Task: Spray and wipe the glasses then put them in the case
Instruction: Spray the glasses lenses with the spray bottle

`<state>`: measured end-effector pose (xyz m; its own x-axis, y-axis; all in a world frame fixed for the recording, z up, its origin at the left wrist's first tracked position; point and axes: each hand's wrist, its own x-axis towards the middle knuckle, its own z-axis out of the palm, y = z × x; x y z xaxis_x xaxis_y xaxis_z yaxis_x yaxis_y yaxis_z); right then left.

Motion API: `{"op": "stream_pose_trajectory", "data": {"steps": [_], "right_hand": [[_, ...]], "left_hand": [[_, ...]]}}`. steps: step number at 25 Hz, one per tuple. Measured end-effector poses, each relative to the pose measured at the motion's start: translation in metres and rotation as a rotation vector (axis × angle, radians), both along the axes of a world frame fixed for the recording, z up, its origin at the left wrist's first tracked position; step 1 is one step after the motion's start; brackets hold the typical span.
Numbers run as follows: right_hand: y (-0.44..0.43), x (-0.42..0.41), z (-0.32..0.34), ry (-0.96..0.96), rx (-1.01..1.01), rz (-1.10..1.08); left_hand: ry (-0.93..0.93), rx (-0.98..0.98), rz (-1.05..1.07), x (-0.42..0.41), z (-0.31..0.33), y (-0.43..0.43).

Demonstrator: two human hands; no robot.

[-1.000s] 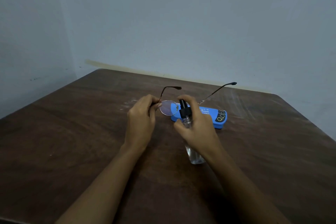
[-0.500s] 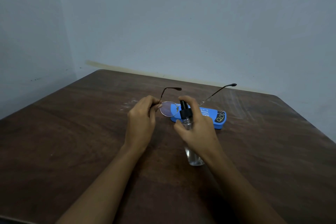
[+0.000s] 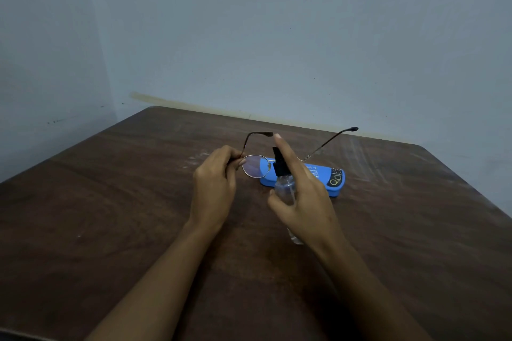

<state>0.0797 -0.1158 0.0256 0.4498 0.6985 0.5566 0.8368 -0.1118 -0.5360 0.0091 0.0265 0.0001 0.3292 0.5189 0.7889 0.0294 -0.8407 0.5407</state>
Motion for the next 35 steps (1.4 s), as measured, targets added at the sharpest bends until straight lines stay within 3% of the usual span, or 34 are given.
{"op": "stream_pose_trajectory", "data": {"steps": [35], "right_hand": [[0.0007,-0.0068,-0.0018,0.119,-0.064,0.028]], "left_hand": [[-0.014,0.025,0.003,-0.0025,0.0016,-0.0044]]}}
